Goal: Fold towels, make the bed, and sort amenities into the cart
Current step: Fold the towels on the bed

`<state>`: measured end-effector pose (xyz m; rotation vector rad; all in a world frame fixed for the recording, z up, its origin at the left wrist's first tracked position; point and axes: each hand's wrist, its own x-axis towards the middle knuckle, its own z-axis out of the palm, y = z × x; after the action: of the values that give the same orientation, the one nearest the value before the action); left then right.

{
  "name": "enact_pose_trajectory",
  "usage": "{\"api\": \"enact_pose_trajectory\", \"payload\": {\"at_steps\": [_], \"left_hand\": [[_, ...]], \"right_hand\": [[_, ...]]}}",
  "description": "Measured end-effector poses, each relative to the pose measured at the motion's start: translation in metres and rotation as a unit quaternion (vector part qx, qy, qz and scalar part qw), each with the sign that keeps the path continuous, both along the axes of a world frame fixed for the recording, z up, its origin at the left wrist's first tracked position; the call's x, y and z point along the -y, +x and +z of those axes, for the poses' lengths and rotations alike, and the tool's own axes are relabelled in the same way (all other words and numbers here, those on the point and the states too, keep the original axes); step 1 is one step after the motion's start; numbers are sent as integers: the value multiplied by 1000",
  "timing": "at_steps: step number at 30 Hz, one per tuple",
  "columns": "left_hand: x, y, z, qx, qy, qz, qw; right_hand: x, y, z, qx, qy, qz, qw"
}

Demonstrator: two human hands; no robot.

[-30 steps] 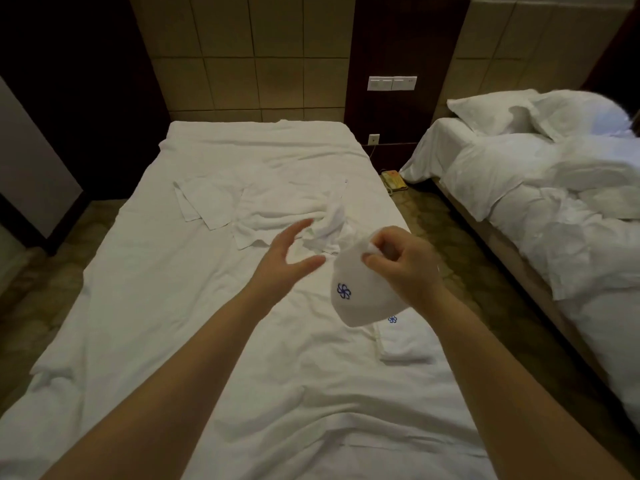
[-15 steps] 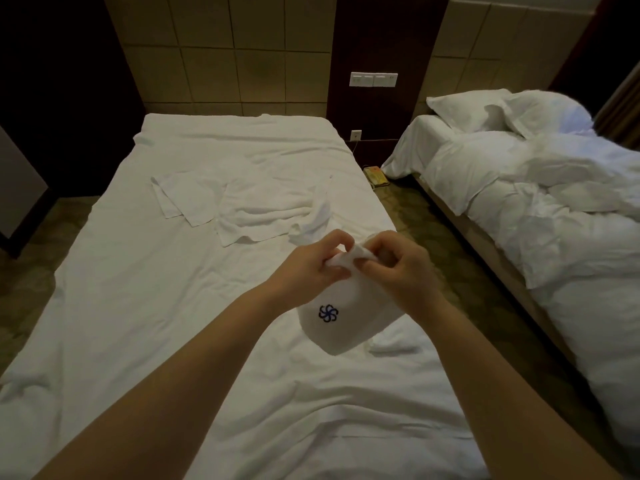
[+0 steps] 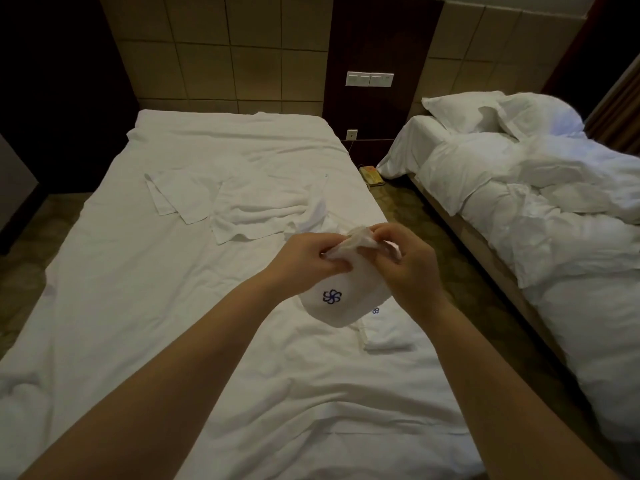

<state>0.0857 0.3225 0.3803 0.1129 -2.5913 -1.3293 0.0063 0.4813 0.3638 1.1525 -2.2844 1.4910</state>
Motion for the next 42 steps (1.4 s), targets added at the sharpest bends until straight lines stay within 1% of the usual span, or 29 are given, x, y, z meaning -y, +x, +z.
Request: {"api": "enact_pose_trajectory", "payload": {"at_steps": [2,3,7,9,12,15,19,21,23,24,25,26,27,28,29,30,31,32,33,35,36,38,40,41,42], "left_hand": [[-1,2,1,-19,8,16,1000],[-1,2,2,-26,14,21,999],[-4,3,10,-41,-2,32,999],[-4,3,12,-46,-13,32,998],[-3,4,12,-33,-17,35,999],[-2,7,7,1,-11,23,1000],[1,10,-1,77,34,-9,996],[1,10,-5,115,7,-15,993],[1,9,-8,115,-25,-12,993],[0,9,-9,103,-26,-9,994],[-1,9,-10,86,-13,-2,996],[-1,7,-11,69,22,10,997],[-1,5,-12,52,78,28,995],[-1,2,-14,35,157,49,986],[-2,-2,-16,21,264,64,962],[-4,-5,-19,16,374,66,925],[-7,-9,-24,21,466,57,883],[-13,-14,-30,44,523,38,851],[-21,-18,-37,82,546,18,833],[-40,-25,-52,163,535,7,829],[-47,-30,-58,183,530,21,828],[-57,-47,-71,170,520,58,835],[-64,-64,-83,156,494,84,851],[-67,-75,-90,161,482,92,856],[-71,-85,-99,174,474,100,857]], "right_hand": [[-2,0,3,91,-24,-1,996],[-3,-1,5,122,-22,9,992],[-4,-4,15,158,22,37,986],[-2,-3,19,157,22,31,987],[0,-4,23,152,-5,-4,988],[0,-3,25,136,8,-21,990],[-1,-2,24,129,10,-41,991],[-2,-3,21,119,9,-70,990],[-5,-3,19,105,19,-89,990],[-6,-3,18,99,24,-96,990],[-8,-3,18,94,30,-105,990],[-10,-2,18,87,34,-118,989],[-13,-2,17,79,37,-136,987],[-15,-1,17,75,34,-154,985],[-17,-1,17,81,22,-171,982],[-20,0,18,99,0,-183,978],[-22,1,18,126,-26,-194,973],[-24,2,17,159,-56,-200,965],[-27,2,16,194,-84,-203,956],[-36,-2,10,246,-113,-222,937],[-43,-7,6,269,-112,-233,928],[-61,-22,-9,355,-112,-224,901],[-82,-37,-34,484,-129,-159,851],[-91,-44,-51,534,-127,-125,826],[-99,-53,-72,553,-103,-111,819]]}}
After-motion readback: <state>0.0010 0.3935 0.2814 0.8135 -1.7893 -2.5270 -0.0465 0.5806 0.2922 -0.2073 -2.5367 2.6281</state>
